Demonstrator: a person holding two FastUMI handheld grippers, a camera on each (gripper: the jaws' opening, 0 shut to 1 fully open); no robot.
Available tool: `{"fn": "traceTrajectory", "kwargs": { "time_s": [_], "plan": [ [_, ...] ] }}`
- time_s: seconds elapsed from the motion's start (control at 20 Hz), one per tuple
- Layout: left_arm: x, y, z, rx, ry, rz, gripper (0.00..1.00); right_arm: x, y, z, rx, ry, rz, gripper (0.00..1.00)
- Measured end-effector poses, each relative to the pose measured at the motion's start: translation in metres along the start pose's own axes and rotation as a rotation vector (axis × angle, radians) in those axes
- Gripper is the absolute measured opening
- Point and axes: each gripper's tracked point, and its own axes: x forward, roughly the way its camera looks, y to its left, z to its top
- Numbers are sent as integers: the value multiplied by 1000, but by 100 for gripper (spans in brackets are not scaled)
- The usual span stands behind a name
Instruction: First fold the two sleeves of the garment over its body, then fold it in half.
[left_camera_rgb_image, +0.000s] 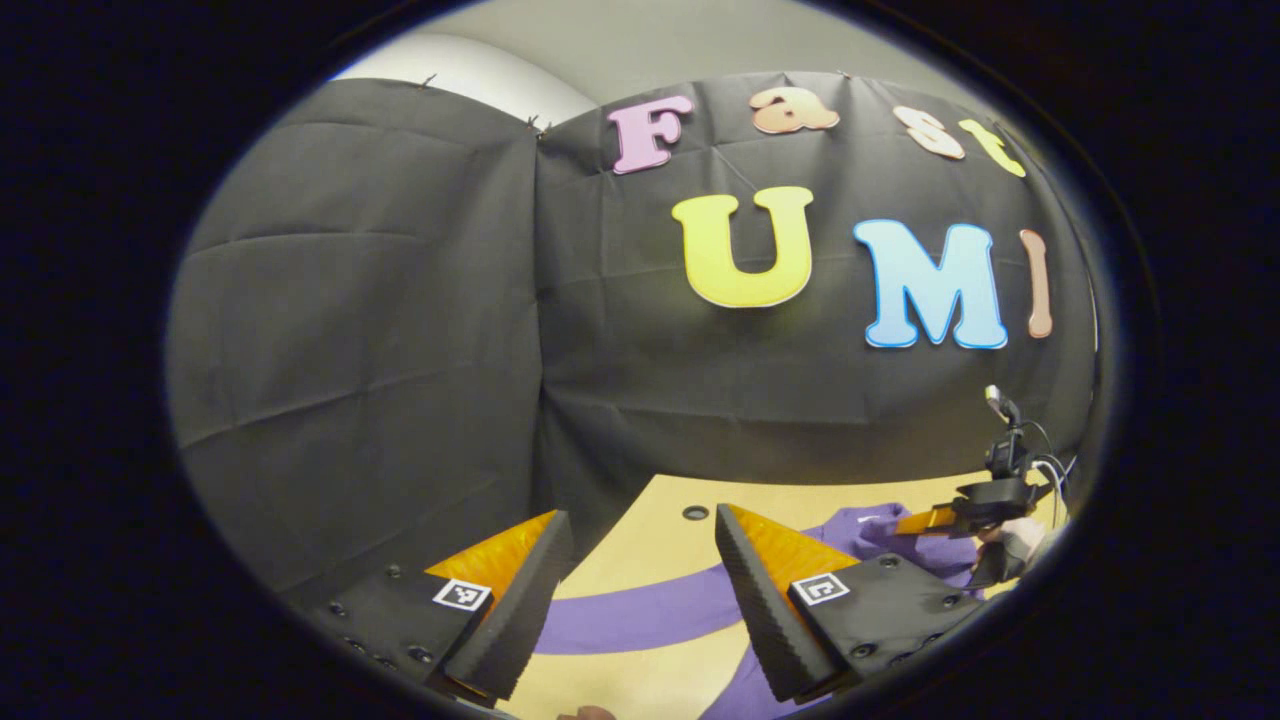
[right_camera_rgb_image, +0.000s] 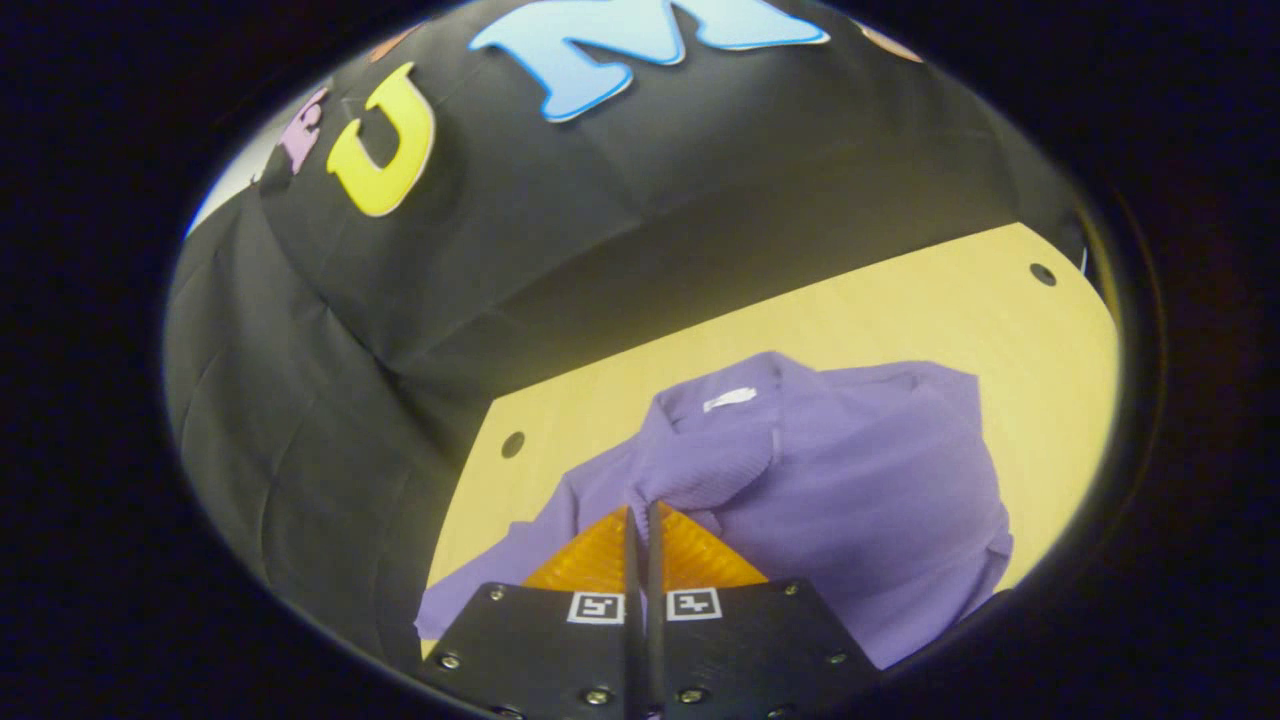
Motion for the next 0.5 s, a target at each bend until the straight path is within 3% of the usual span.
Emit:
{"fn": "traceTrajectory", "kwargs": {
  "time_s": [0.5],
  "plan": [
    [22,55,-28,-34,20,19,94,46,46,-70,-152,106,-68,2]
  ]
}}
